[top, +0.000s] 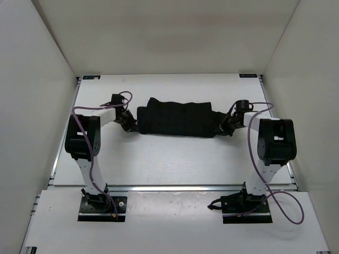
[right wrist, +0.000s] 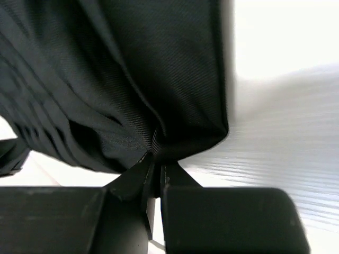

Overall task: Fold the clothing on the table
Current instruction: Fold the skirt

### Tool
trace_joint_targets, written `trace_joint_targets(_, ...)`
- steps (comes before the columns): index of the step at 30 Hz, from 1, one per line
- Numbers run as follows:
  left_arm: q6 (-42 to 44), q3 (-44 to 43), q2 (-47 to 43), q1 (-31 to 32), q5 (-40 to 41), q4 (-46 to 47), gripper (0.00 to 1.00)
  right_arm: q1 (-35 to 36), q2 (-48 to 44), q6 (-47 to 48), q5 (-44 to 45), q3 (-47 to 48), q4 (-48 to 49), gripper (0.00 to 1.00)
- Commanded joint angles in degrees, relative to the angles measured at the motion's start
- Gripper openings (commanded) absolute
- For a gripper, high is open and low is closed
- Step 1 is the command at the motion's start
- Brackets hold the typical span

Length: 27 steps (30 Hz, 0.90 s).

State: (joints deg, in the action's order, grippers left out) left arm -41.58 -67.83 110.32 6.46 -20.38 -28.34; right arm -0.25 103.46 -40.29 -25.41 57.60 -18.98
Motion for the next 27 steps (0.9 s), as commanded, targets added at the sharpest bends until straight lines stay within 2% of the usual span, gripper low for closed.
trace_joint_targets(1, 1.15, 0.33, -0.9, 3.63, 2.1, -1.28, 0.0, -3.35, 0.08, 7.92, 3.86, 3.9, -6.03, 0.0)
trace_joint_targets(5, -2.52, 4.71, -3.88, 9.43, 1.84, 1.95, 0.0, -3.71, -1.33, 17.25, 18.16, 13.47, -19.75, 0.0)
trace_joint_targets(8, -4.99, 5.7, -4.06, 12.34, 2.1, 3.9, 0.0, -1.78, -2.82, 20.33, 23.47, 19.19, -24.51, 0.0)
trace_joint_targets(9, -5.26, 5.96, -3.72, 13.22, 1.93, 4.34, 0.0, -0.2, -3.61, 20.69, 25.39, 21.39, -25.65, 0.0)
trace_joint_targets(12, -6.66, 6.13, -3.45, 14.72, 1.84, 5.04, 0.0, 10.76, -3.01, 22.18, 31.11, 28.68, -28.56, 0.0)
trace_joint_targets(17, -7.72, 6.31, -4.24, 14.81, 1.76, 4.87, 0.0, 25.53, 0.94, 22.71, 29.72, 35.64, -24.98, 0.0)
trace_joint_targets(19, -7.55, 6.92, -4.68, 14.55, 2.19, 4.87, 0.0, 30.19, 2.88, 22.8, 25.87, 37.66, -21.99, 0.0)
trace_joint_targets(22, -7.55, 7.54, -5.38, 13.58, 1.66, 4.7, 0.0, 35.65, 7.7, 23.77, 21.21, 40.21, -18.55, 0.0)
trace_joint_targets(27, -6.05, 8.68, -6.0, 12.79, 0.17, 4.69, 0.0, 42.87, 16.06, 27.1, 19.53, 44.17, -19.34, 0.0)
